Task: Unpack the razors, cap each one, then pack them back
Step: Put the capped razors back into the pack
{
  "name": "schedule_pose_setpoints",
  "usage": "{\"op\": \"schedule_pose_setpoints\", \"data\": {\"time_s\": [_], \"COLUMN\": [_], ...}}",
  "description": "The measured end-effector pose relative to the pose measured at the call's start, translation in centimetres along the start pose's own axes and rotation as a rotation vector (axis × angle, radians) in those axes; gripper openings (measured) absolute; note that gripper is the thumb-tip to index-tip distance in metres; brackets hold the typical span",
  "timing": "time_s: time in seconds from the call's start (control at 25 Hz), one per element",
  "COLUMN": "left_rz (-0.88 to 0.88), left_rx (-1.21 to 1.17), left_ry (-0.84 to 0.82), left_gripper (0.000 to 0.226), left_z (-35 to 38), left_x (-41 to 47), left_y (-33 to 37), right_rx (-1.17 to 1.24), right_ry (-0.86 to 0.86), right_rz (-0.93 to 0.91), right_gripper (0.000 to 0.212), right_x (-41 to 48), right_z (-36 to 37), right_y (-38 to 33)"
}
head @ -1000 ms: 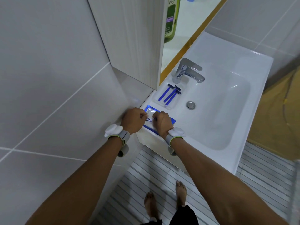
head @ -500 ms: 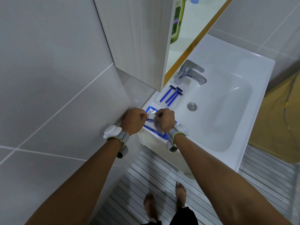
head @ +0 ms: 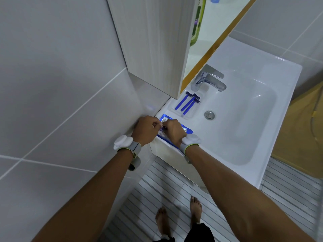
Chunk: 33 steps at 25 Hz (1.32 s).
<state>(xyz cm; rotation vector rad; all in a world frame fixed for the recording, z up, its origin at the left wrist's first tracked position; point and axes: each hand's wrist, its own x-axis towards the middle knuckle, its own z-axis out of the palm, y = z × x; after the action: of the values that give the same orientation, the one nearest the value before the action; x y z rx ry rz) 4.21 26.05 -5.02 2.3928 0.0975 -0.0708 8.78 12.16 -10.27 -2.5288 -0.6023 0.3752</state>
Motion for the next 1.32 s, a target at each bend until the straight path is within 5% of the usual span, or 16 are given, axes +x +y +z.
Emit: {"op": "schedule_pose_setpoints", "data": {"time_s": [0.68,0.92,1.04,1.08,1.2,1.32], "left_rz": [-0.021,-0.077,-0.014,0.068,0.319,0.362], "left_rx": [0.055,0.261,0.342,0.336,0.597,0.906], "left_ry": [-0.022,-0.244,-0.315,-0.361,-0.646,-0.801], "left_gripper": [0.019,0.039,0.030,0.035,0.098,0.135], "left_z": [0.1,2.9,4.4,4.8,6.4,8.4], "left_x": [0.2,1.2,2.1,2.5,3.1,3.8], "left_y": [0.9,1.6,4.1,4.9,7.2,7.9], "right_rx": [-0.019,0.322,0.391,0.424,0.566,0.777], "right_ry": [0.024,0.179,0.232,0.260,0.364,0.442], "right_rz": [0.076,0.348,0.470,0.502,0.642,0.706], "right_gripper": [0.017,0.016,0.014,0.014,0.017,0.012], "right_x": [-0.2,-3.2,-6.0,-6.9,-9.6,-11.3], "right_z": [-0.6,-3.9,-5.6,-6.2,-8.0,-9.2], "right_y": [0.5,4.6,7.7,8.7,11.3,12.9]}}
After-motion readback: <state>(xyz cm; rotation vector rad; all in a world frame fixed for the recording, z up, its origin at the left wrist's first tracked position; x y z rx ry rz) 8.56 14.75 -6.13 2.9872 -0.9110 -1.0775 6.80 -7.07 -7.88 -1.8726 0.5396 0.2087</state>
